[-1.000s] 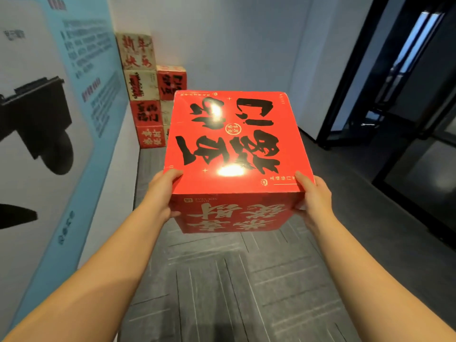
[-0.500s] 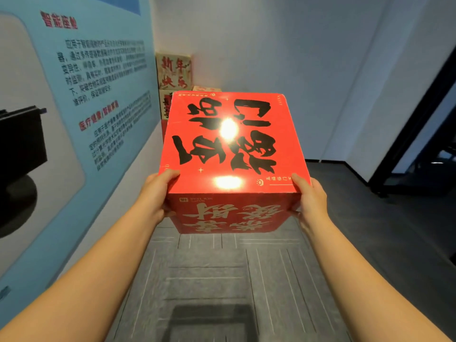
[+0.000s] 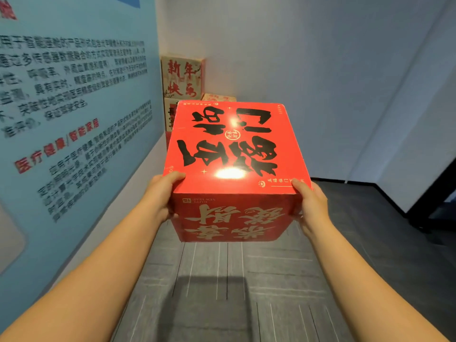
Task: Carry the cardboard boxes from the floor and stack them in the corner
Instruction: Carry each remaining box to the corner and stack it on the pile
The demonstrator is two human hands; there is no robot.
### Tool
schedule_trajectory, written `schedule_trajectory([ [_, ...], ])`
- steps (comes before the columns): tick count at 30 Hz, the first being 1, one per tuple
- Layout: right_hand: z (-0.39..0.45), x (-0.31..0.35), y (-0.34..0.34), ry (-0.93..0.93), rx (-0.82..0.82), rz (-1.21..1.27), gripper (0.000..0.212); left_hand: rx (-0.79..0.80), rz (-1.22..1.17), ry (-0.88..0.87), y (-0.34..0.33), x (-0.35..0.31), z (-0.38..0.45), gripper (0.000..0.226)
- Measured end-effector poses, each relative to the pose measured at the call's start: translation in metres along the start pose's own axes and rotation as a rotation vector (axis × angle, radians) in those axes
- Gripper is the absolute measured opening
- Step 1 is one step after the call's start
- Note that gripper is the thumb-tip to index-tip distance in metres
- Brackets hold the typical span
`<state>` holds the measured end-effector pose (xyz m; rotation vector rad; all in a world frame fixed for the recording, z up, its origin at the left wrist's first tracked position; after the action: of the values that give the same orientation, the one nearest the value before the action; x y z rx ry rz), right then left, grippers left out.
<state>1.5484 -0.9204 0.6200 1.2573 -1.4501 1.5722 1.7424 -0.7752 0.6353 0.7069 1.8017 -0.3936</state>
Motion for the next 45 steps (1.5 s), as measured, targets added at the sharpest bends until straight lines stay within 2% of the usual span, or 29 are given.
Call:
schedule_trajectory([
  [2, 0.041, 0.006, -0.024, 0.017, -0.003, 0.006, 0.013, -0.002, -0.002, -0.019, -0.01, -0.027, 0.041, 0.005],
  [5, 0.103, 0.012, -0.056, 0.041, -0.017, 0.027, 0.014, 0.029, -0.034, -0.046, -0.025, -0.063, 0.104, 0.014],
  [7, 0.142, 0.014, -0.072, 0.047, -0.025, 0.038, 0.009, 0.045, -0.049, -0.053, -0.036, -0.082, 0.139, 0.004],
  [10, 0.201, 0.013, -0.094, 0.046, -0.028, 0.056, 0.008, 0.041, -0.057, -0.089, -0.054, -0.105, 0.188, 0.019],
  [14, 0.278, 0.003, -0.118, 0.035, -0.005, 0.054, 0.014, 0.01, -0.099, -0.108, -0.083, -0.126, 0.257, 0.021],
  [18, 0.372, -0.003, -0.136, 0.031, 0.02, 0.061, 0.014, -0.016, -0.116, -0.139, -0.125, -0.146, 0.336, 0.006],
  [23, 0.496, 0.009, -0.167, 0.033, 0.049, 0.084, 0.005, -0.07, -0.101, -0.19, -0.182, -0.191, 0.441, 0.007],
  [27, 0.577, 0.022, -0.195, 0.052, 0.059, 0.093, 0.01, -0.072, -0.071, -0.207, -0.211, -0.229, 0.511, 0.007],
  [31, 0.641, 0.021, -0.223, 0.059, 0.062, 0.091, 0.01, -0.09, -0.092, -0.226, -0.229, -0.256, 0.572, 0.005],
  [34, 0.686, 0.014, -0.246, 0.061, 0.054, 0.098, 0.01, -0.089, -0.122, -0.24, -0.238, -0.27, 0.619, 0.012],
  [36, 0.717, 0.008, -0.264, 0.07, 0.041, 0.103, 0.012, -0.113, -0.152, -0.25, -0.243, -0.28, 0.651, 0.006],
  [38, 0.75, 0.0, -0.283, 0.08, 0.029, 0.112, 0.014, -0.12, -0.195, -0.259, -0.249, -0.291, 0.685, 0.014],
  [41, 0.803, -0.008, -0.317, 0.091, 0.015, 0.135, 0.017, -0.124, -0.247, -0.306, -0.256, -0.315, 0.738, 0.004],
  [45, 0.873, -0.012, -0.369, 0.096, 0.001, 0.14, 0.021, -0.132, -0.222, -0.367, -0.262, -0.361, 0.811, 0.013],
])
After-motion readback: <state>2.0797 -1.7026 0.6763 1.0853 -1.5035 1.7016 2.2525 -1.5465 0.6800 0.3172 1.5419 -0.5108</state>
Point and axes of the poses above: each hand's wrist, its own z-axis towards the middle knuckle, its own y-axis out of the back of the hand, x = y × z, the point moved 1 cm from there along z, towards the middle knuckle, and after that the axes turned 12 degrees about z, right-handed, at the moved point
